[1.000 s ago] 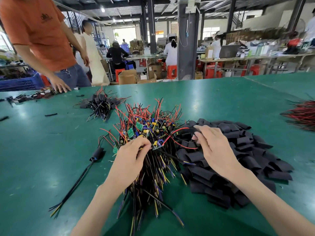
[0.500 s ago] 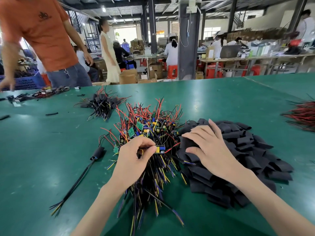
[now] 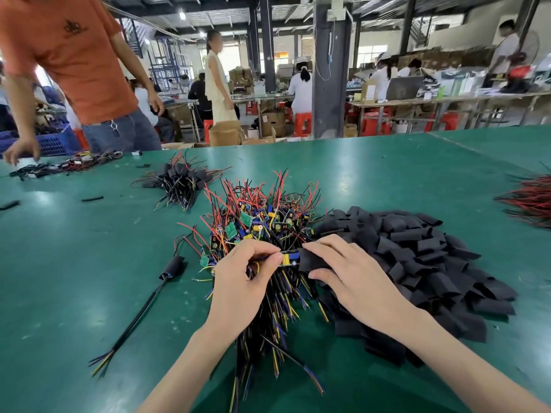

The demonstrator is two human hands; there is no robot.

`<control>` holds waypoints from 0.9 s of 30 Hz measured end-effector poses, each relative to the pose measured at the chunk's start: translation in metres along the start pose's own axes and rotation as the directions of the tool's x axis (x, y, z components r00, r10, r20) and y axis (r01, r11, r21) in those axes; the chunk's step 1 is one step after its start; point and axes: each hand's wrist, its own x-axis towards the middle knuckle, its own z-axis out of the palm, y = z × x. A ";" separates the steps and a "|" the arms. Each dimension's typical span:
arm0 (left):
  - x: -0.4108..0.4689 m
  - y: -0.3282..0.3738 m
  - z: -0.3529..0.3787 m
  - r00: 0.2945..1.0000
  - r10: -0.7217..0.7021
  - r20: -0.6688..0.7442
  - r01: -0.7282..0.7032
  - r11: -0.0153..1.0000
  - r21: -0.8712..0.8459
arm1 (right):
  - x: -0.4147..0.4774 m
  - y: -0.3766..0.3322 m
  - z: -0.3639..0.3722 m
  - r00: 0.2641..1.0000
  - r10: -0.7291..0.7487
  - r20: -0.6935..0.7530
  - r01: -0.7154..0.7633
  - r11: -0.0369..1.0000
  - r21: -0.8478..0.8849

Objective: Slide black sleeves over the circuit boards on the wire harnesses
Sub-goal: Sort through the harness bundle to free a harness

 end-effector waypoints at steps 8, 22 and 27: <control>-0.004 0.001 0.006 0.997 0.055 0.048 -0.056 0.998 0.008 | -0.001 -0.005 -0.001 0.995 -0.015 0.100 0.006 0.996 0.086; -0.003 0.002 0.003 0.989 0.109 0.104 -0.110 0.994 0.004 | 0.000 -0.004 0.004 0.992 0.020 0.126 -0.033 0.994 0.103; -0.003 0.004 0.001 0.993 0.009 0.122 -0.006 1.000 -0.025 | 0.000 -0.005 0.002 0.993 0.044 0.107 -0.061 0.986 0.158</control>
